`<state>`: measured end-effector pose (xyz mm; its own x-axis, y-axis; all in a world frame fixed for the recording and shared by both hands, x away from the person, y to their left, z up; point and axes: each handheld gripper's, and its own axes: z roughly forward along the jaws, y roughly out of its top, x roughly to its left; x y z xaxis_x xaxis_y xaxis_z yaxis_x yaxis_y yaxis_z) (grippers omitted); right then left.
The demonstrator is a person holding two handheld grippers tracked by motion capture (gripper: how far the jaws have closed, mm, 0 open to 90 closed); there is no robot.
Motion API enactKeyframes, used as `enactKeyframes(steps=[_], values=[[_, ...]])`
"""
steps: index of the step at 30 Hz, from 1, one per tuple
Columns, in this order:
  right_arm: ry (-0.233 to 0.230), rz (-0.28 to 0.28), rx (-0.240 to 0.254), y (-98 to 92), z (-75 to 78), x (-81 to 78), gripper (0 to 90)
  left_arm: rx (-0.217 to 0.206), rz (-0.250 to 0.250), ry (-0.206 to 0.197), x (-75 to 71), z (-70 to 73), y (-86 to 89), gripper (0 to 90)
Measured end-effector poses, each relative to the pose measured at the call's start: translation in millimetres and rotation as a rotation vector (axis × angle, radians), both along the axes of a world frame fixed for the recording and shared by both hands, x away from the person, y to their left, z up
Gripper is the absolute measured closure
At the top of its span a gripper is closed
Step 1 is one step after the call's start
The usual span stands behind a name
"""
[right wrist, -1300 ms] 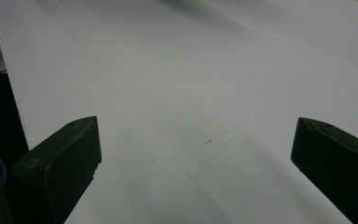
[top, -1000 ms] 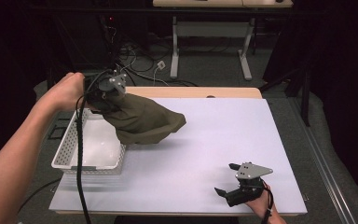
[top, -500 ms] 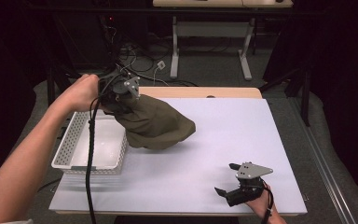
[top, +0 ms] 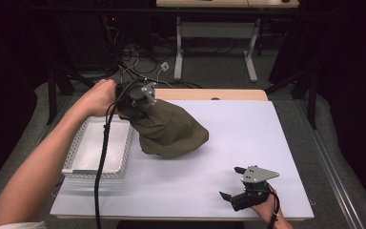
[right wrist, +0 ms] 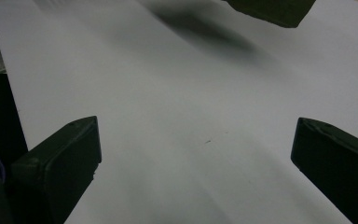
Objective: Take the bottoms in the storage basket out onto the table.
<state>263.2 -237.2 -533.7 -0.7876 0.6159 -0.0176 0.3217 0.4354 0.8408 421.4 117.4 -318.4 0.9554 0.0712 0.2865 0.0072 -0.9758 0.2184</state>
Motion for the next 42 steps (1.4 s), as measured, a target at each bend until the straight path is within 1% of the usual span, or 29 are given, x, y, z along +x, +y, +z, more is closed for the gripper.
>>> enactKeyframes(steps=[7, 12, 15, 19, 22, 24, 26, 31, 32, 33, 35, 36, 37, 38, 40, 42], values=[[0.0, -0.002, 0.001, -0.3, 0.1, 0.1, 1.1, 0.001, -0.019, 0.016, 1.6, -11.3, -13.0, 72.8], [0.0, -0.003, 0.004, -0.6, 0.0, 0.0, 1.1, -0.009, -0.014, 0.023, 2.4, -20.5, -21.7, 72.7], [0.001, -0.003, 0.001, -0.7, 0.2, -0.1, 1.1, -0.007, -0.013, 0.028, 3.1, -26.4, -26.5, 72.7], [-0.002, -0.004, 0.001, -1.0, 0.2, 0.0, 1.1, -0.018, -0.009, 0.044, 3.7, -35.4, -31.6, 72.6], [-0.001, -0.003, 0.001, -1.1, 0.1, 0.2, 1.1, -0.016, -0.008, 0.051, 3.9, -41.1, -34.9, 72.5], [-0.001, -0.003, 0.003, -1.0, 0.0, 0.2, 1.1, -0.022, -0.003, 0.055, 4.3, -44.3, -36.7, 72.5], [-0.001, -0.003, 0.002, -1.2, 0.0, 0.3, 1.1, -0.038, 0.002, 0.059, 4.6, -48.3, -38.3, 72.4], [0.002, -0.006, 0.002, -1.1, -0.1, 0.3, 1.2, -0.045, 0.007, 0.063, 4.3, -57.5, -43.6, 72.3], [0.002, -0.005, 0.002, -1.1, -0.1, 0.3, 1.2, -0.044, 0.005, 0.071, 4.6, -59.1, -44.3, 72.2], [0.002, -0.006, 0.002, -1.2, -0.1, 0.3, 1.2, -0.048, 0.002, 0.068, 5.1, -60.8, -45.0, 72.2], [0.004, -0.006, 0.001, -1.3, -0.2, 0.5, 1.2, -0.06, 0.019, 0.072, 4.6, -64.5, -46.3, 72.1], [0.004, -0.006, 0.001, -1.3, -0.2, 0.4, 1.2, -0.064, 0.017, 0.066, 4.4, -66.2, -47.2, 72.0], [0.003, -0.006, 0.0, -1.3, -0.2, 0.4, 1.2, -0.07, 0.022, 0.069, 4.0, -68.5, -48.0, 72.0], [0.003, -0.006, 0.001, -1.3, -0.2, 0.4, 1.2, -0.069, 0.019, 0.073, 3.8, -70.5, -48.7, 72.0], [0.005, -0.007, 0.0, -1.3, -0.2, 0.4, 1.2, -0.076, 0.033, 0.081, 3.4, -75.5, -49.9, 71.7], [0.005, -0.008, 0.001, -1.3, -0.1, 0.3, 1.2, -0.078, 0.036, 0.077, 2.7, -79.9, -50.9, 71.6]])
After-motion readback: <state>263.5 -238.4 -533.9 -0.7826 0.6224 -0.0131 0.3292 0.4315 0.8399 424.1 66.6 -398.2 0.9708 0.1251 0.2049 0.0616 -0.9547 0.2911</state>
